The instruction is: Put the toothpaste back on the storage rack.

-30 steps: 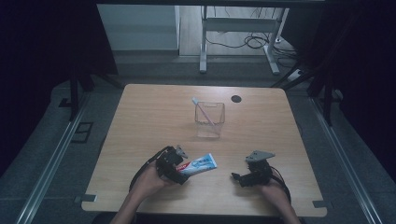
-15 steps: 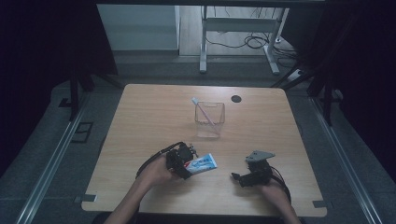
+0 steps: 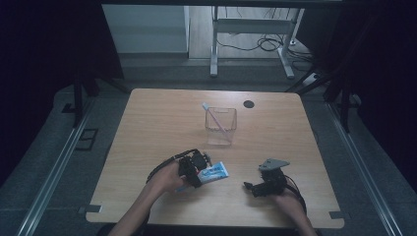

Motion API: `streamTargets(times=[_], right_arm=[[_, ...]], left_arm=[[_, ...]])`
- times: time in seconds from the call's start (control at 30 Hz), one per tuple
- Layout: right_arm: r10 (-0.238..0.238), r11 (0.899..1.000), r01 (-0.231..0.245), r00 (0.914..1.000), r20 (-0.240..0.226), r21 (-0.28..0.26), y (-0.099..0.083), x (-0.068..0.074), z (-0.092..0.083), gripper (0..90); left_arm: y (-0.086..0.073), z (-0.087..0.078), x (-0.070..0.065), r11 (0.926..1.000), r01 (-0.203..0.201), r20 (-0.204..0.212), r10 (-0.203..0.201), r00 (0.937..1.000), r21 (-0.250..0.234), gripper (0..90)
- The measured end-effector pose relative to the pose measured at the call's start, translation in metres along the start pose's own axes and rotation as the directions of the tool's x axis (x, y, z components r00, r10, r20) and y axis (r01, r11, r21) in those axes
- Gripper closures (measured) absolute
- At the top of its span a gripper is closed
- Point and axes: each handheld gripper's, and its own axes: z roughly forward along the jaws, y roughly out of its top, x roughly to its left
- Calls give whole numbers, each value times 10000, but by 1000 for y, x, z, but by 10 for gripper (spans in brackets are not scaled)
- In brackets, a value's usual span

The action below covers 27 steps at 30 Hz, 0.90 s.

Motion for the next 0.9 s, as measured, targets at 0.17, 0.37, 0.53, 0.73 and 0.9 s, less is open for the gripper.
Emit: streamTargets(times=[0.17,0.37,0.53,0.73,0.9], right_arm=[[16,10000,-16,10000,-5,-7,0,0,0,62],[29,10000,-29,10000,9,4,0,0,0,62],[28,10000,-28,10000,-7,8,0,0,0,62],[29,10000,-29,10000,5,14,0,0,0,62],[38,10000,-38,10000,5,21,0,0,0,62]], left_arm=[[2,-3,1,10000,60,89,-60,9999,75,596],[-3,-7,4,9995,168,228,-162,9996,-256,685],[-8,-9,9,9958,405,516,-363,9980,-824,720],[-10,-12,15,9843,794,838,-667,9942,-1574,728],[-10,-23,16,9684,1011,1010,-797,9917,-2280,728]])
